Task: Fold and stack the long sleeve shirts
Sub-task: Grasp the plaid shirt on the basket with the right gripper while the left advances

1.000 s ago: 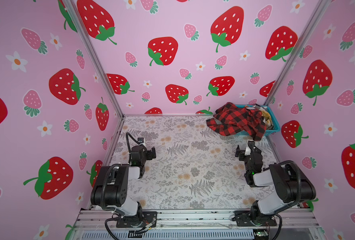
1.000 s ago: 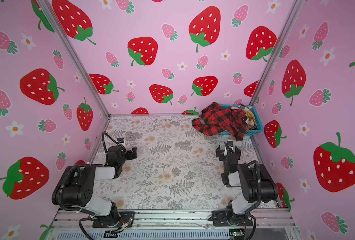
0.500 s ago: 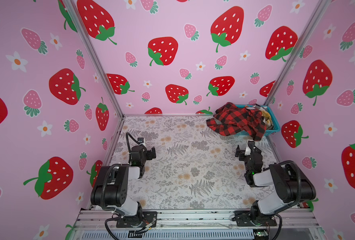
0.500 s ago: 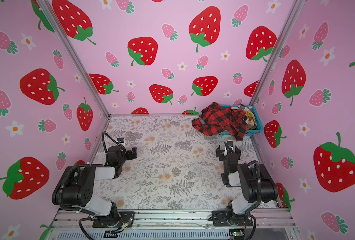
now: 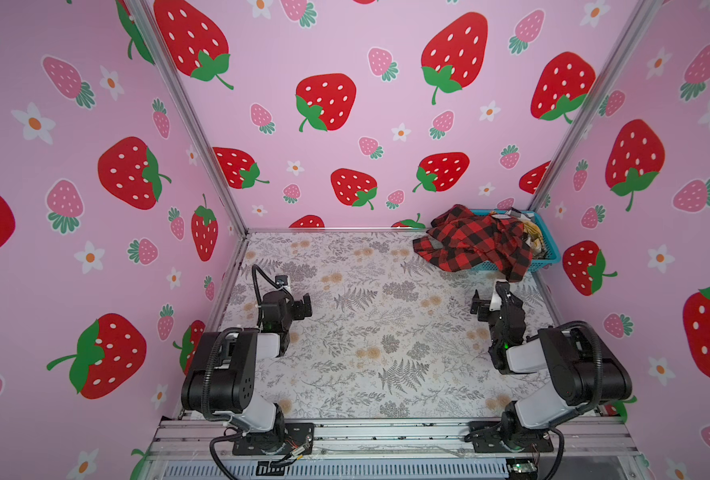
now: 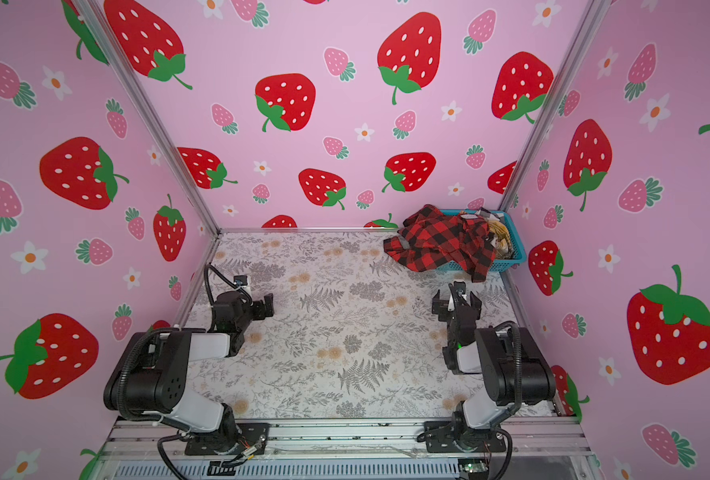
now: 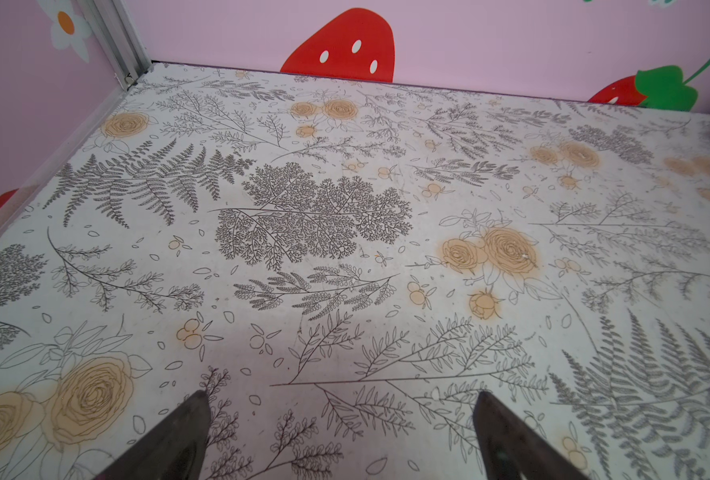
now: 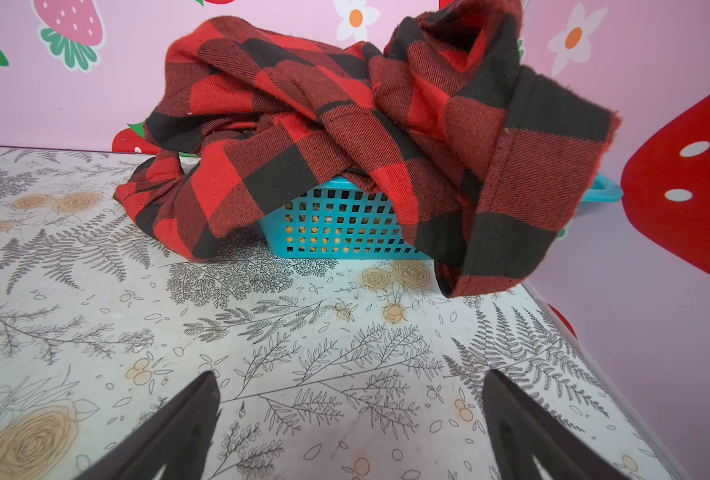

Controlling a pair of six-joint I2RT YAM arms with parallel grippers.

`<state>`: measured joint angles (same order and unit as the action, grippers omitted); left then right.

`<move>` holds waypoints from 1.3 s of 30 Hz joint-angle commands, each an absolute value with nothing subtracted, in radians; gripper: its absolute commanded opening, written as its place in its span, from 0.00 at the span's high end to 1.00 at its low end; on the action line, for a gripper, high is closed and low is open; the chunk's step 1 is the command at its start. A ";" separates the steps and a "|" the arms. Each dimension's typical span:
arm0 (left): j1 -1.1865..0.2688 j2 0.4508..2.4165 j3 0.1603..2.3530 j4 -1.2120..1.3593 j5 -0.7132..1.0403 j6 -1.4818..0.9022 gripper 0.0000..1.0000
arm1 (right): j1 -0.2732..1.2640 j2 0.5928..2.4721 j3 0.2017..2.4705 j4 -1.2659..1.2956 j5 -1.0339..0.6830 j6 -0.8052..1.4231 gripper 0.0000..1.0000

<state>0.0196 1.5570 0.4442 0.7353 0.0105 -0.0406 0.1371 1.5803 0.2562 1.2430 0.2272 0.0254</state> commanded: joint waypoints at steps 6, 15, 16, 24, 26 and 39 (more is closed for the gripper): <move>-0.006 1.334 0.842 0.103 -0.285 -0.252 0.01 | 0.170 1.308 0.852 0.187 0.279 0.265 0.00; -0.249 1.249 1.039 -0.204 -0.086 -0.504 0.02 | 0.137 1.494 1.255 -0.221 0.173 0.492 0.05; -0.282 1.246 1.039 -0.216 -0.085 -0.510 0.02 | 0.137 1.530 1.310 -0.273 0.166 0.486 0.07; -0.462 1.259 1.042 -0.287 -0.066 -0.493 0.03 | 0.090 1.641 1.471 -0.421 0.284 0.476 0.12; -0.480 1.265 1.046 -0.299 -0.058 -0.487 0.03 | 0.080 1.682 1.512 -0.441 0.314 0.458 0.13; -0.522 1.308 1.066 -0.335 -0.036 -0.471 0.07 | 0.065 1.912 1.673 -0.460 0.413 0.372 0.78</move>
<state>-0.5186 1.3025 1.0298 -0.3073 -0.0338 -0.4744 0.0696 1.9114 1.6211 -0.4328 0.3893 0.3851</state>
